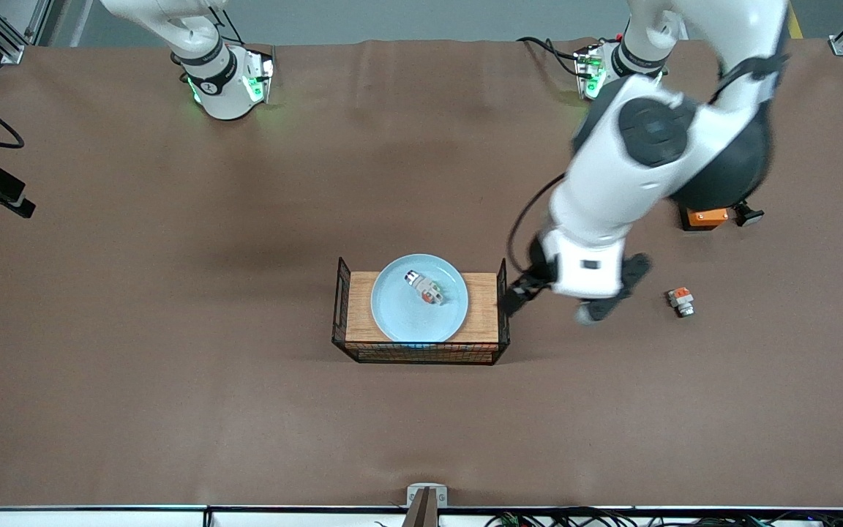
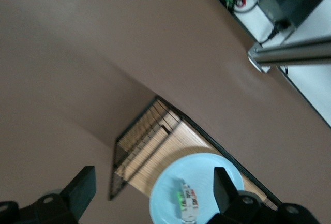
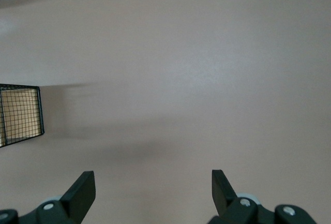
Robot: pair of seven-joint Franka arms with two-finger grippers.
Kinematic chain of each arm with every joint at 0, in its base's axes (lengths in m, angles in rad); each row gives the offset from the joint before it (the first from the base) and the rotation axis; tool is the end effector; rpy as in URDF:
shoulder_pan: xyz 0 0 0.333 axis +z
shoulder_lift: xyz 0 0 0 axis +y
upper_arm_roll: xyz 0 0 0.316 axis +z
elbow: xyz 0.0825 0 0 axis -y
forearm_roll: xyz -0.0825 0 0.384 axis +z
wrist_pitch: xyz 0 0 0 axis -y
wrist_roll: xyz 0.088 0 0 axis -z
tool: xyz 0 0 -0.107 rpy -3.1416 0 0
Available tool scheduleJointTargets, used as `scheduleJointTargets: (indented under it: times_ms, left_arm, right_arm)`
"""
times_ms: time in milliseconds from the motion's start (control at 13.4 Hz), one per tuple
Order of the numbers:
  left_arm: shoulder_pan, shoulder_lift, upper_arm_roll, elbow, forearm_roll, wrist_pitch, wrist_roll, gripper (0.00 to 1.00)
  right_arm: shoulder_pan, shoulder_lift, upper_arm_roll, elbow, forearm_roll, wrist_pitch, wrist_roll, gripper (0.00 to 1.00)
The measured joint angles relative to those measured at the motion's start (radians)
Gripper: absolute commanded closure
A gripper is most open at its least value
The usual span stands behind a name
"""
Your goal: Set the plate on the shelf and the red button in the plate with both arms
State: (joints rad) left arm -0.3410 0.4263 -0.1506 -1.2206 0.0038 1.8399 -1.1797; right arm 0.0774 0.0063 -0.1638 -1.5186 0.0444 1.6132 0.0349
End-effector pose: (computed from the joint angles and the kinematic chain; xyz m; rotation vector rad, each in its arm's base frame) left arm 0.6287 -0.3101 0.5541 2.7713 1.0225 0.1340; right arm 0.5597 -0.0436 0.6498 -3.0917 0.1875 -0.1387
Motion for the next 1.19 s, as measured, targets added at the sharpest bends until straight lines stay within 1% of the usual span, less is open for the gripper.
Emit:
scheduleJointTargets:
  times_ms: [149,373,596,746,969,1193]
  left_arm:
    - [0.062,-0.065,0.0,-0.001,0.0,-0.127,0.154,0.0]
    - [0.156,-0.123,0.005,-0.004,0.002,-0.283,0.399,0.0]
    - [0.32,-0.188,0.009,-0.005,0.003,-0.34,0.675,0.0]
    - [0.405,-0.241,0.011,-0.005,0.003,-0.415,0.82,0.0]
    - [0.479,-0.302,0.011,-0.024,0.002,-0.484,0.982,0.0]
    - [0.498,-0.333,0.011,-0.05,0.002,-0.513,1.027,0.0]
  right_arm:
    - [0.001,0.0,0.001,0.0,0.0,-0.002,0.031,0.0]
    - [0.0,0.0,0.0,0.002,0.0,-0.017,0.037,0.0]
    - [-0.001,0.0,-0.001,0.017,0.0,-0.017,0.037,0.0]
    - [-0.001,0.0,0.0,0.02,0.0,-0.018,0.037,0.0]
    - [-0.001,0.0,0.0,0.021,0.0,-0.019,0.037,0.0]
    - [0.001,0.0,0.002,0.021,0.0,-0.019,0.037,0.0]
